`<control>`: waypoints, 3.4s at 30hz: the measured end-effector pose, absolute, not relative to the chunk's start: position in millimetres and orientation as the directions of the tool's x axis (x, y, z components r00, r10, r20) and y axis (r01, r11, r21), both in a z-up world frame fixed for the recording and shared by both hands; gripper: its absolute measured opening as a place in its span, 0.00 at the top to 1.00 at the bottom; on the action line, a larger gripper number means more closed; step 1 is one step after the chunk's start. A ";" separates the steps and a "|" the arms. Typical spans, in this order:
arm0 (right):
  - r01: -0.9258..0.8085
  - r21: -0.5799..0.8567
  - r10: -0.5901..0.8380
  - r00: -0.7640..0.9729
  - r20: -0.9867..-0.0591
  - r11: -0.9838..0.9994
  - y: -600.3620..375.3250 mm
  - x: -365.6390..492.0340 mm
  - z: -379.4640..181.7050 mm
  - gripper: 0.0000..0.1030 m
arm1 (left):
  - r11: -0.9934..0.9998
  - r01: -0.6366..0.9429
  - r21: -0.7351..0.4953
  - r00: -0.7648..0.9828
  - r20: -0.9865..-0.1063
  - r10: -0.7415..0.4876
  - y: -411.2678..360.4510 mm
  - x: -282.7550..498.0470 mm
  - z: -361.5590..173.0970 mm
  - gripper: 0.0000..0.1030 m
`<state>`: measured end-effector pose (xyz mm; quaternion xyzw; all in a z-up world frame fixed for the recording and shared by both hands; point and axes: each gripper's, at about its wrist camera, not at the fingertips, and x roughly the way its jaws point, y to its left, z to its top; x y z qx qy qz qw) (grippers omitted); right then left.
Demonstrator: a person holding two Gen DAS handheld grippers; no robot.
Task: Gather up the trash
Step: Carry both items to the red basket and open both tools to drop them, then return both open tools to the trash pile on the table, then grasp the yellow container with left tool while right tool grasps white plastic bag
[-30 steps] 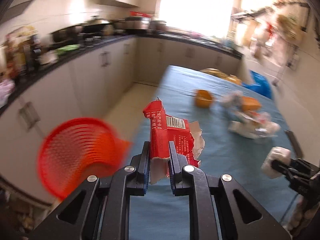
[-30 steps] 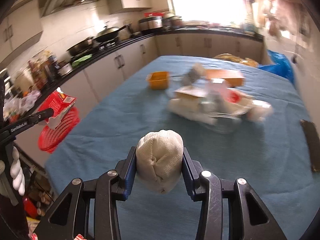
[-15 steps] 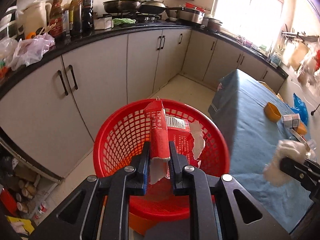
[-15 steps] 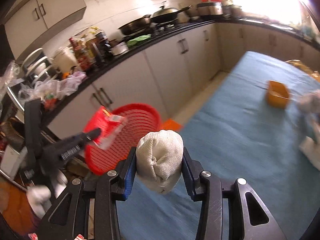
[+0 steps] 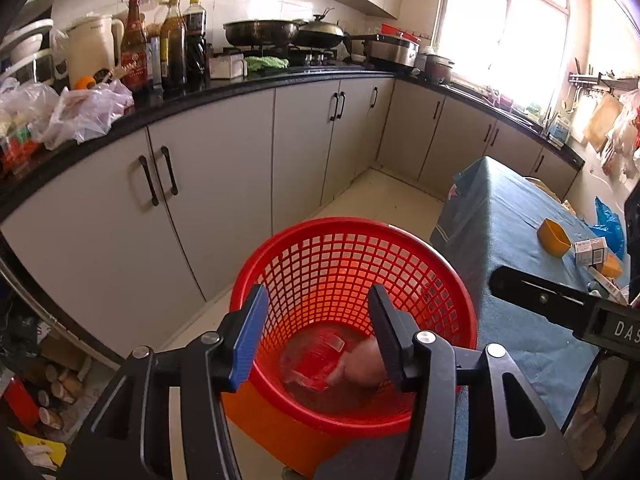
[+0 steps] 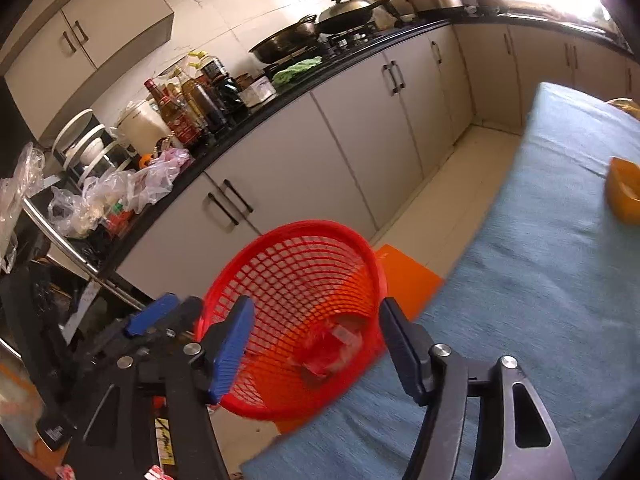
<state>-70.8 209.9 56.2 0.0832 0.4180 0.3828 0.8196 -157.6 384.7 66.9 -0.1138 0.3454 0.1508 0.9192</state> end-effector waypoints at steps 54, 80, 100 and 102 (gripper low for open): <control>-0.018 0.364 0.287 0.652 -0.702 0.931 -188.8 -131.5 22.0 0.22 | 0.995 -0.009 -0.102 0.699 -0.713 -0.066 136.0 -74.5 84.7 0.26; 0.117 0.438 0.263 0.653 -0.710 0.891 -254.7 -34.8 5.6 0.22 | 0.955 -0.056 -0.292 0.590 -0.781 -0.204 100.5 131.0 33.6 0.26; 0.076 0.471 0.286 0.706 -0.648 0.879 -247.9 -71.1 29.5 0.81 | 0.956 -0.014 -0.293 0.562 -0.793 -0.235 100.9 61.5 45.1 0.93; 0.071 0.441 0.262 0.718 -0.645 0.895 -244.2 -85.2 38.4 0.81 | 0.958 -0.004 -0.288 0.573 -0.785 -0.234 107.8 38.2 52.7 0.93</control>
